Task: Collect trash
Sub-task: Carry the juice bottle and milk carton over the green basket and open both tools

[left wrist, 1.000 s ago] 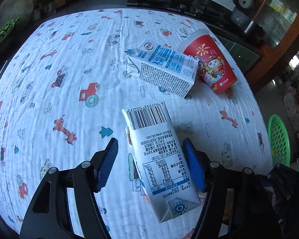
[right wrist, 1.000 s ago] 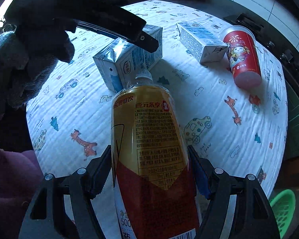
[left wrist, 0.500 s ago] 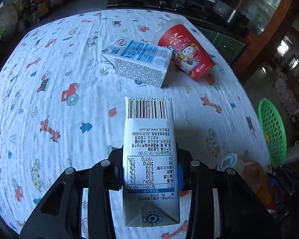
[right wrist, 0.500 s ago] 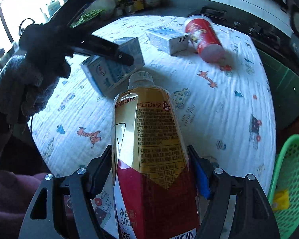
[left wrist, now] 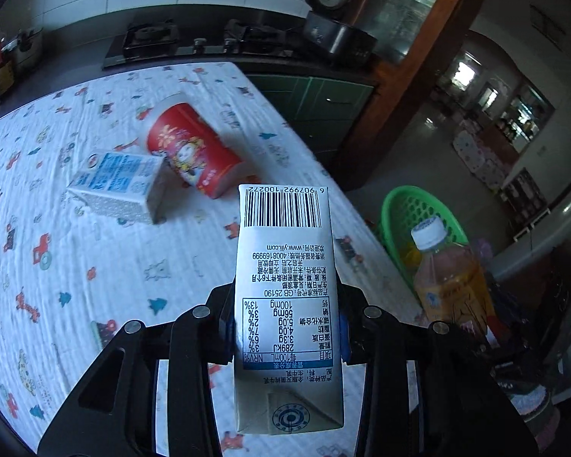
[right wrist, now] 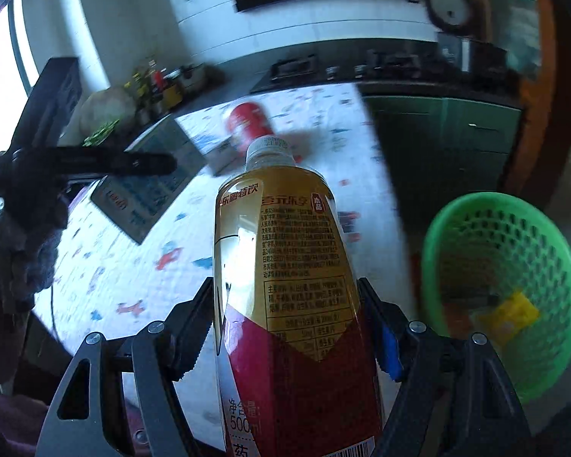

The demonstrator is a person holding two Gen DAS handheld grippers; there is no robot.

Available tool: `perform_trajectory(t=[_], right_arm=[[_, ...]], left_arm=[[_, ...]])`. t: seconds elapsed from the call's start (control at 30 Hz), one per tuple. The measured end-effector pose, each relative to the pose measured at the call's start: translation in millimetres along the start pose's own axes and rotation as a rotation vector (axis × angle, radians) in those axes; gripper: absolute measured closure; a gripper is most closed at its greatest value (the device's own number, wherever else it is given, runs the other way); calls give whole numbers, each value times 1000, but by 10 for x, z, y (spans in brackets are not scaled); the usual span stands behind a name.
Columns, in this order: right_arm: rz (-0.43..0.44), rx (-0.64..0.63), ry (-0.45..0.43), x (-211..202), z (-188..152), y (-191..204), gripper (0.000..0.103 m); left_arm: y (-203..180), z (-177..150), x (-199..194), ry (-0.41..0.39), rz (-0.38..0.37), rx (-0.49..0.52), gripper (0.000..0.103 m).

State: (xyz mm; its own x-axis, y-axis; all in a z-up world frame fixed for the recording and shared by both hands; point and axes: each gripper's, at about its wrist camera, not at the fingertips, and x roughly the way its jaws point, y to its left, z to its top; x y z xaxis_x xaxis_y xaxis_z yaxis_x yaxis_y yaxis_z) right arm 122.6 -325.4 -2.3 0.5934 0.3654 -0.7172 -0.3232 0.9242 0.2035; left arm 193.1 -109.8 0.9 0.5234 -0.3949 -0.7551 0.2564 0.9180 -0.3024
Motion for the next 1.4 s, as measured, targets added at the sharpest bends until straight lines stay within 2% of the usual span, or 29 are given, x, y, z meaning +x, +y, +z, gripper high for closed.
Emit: perform_trajectory(t=[0.23,0.33,0.47,0.53,0.8,0.9,0.97,1.4], right_arm=[[-199,112,-15,-113,4,-838,33],[-245,142,5,-57,-3,-1138,33],[-317,138,31,117,1,-1441,33],[-327,139,47,198,-5,-1563,33],[-428,80,105,532,-1,-1891,32],[-425,97,106,577,-45,-2004,31],[-419,103,88,541,-43,-2021,26],[-415,154,-39,-40,-225,-1900,24]], left_arm=[[-506,160,164,4,-82,62,66],[-675,220,224,3,-100,85,66],[-859,300,322,8,-120,109,66],[-946,321,363,12,-126,123,66],[-1246,408,597,22,-144,163,66],[-1362,426,705,25,-152,183,66],[-1433,427,789,33,-158,191,66],[-1828,446,1309,81,-213,221,65]])
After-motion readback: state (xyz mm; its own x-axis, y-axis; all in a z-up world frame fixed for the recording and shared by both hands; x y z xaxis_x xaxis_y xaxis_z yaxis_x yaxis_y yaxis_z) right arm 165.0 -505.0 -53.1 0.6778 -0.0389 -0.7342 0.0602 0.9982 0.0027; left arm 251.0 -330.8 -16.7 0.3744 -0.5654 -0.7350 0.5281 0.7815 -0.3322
